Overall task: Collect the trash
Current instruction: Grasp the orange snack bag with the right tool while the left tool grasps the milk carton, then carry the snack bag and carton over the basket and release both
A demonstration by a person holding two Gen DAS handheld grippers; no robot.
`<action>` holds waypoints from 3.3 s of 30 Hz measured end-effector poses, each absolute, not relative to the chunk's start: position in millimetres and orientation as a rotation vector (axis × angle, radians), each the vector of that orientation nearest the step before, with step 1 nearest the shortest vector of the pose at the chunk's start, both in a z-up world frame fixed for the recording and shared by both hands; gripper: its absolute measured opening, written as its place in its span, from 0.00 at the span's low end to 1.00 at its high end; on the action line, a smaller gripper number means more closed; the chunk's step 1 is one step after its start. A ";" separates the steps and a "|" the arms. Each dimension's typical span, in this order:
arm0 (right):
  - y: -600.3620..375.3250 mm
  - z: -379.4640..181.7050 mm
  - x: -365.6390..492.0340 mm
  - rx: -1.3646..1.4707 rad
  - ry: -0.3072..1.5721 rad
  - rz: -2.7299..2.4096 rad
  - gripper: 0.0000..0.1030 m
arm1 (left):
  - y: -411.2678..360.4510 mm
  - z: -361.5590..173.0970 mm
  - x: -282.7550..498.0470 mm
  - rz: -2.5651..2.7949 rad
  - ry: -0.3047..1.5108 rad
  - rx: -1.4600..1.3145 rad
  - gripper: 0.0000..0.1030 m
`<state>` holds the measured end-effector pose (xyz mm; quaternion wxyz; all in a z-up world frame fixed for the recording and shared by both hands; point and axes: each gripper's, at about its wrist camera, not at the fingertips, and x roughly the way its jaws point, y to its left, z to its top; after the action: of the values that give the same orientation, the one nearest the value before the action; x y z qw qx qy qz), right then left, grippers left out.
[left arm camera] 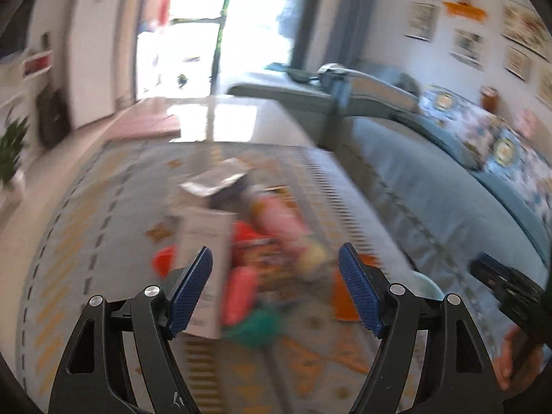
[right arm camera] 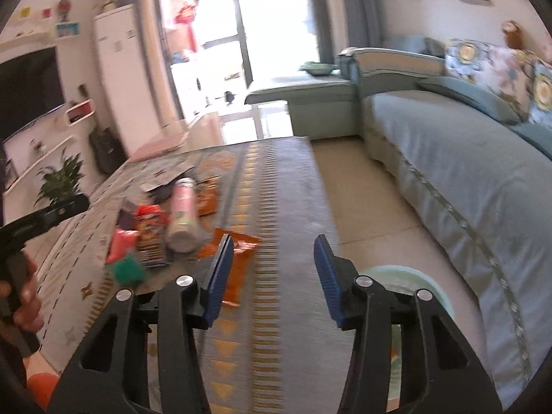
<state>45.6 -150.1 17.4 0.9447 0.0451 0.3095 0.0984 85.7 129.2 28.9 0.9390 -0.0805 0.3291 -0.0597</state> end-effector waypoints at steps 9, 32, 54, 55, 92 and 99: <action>-92.4 5.1 72.4 0.043 0.682 0.277 0.39 | 158.2 -18.4 128.8 -0.074 0.792 -0.134 0.73; -71.9 -89.1 141.6 0.166 1.004 0.143 0.59 | 186.4 -42.4 132.0 -0.041 0.771 -0.302 0.59; -113.1 -31.2 113.0 0.172 0.797 0.112 0.17 | 99.0 31.4 96.5 -0.202 0.595 -0.165 0.59; -125.4 -24.4 108.7 0.185 0.779 0.102 0.17 | 87.6 38.2 93.7 -0.222 0.584 -0.166 0.59; -354.1 -83.3 48.9 0.373 1.000 -0.239 0.48 | -146.2 -40.5 109.4 -0.527 0.818 -0.129 0.70; -353.5 -76.6 48.0 0.361 0.960 -0.245 0.48 | -128.1 -35.2 107.4 -0.516 0.795 -0.138 0.70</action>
<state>48.0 -353.5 -76.6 0.8641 0.1722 0.4583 -0.1170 107.4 -128.1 -35.2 0.8876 -0.0663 0.3823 -0.2484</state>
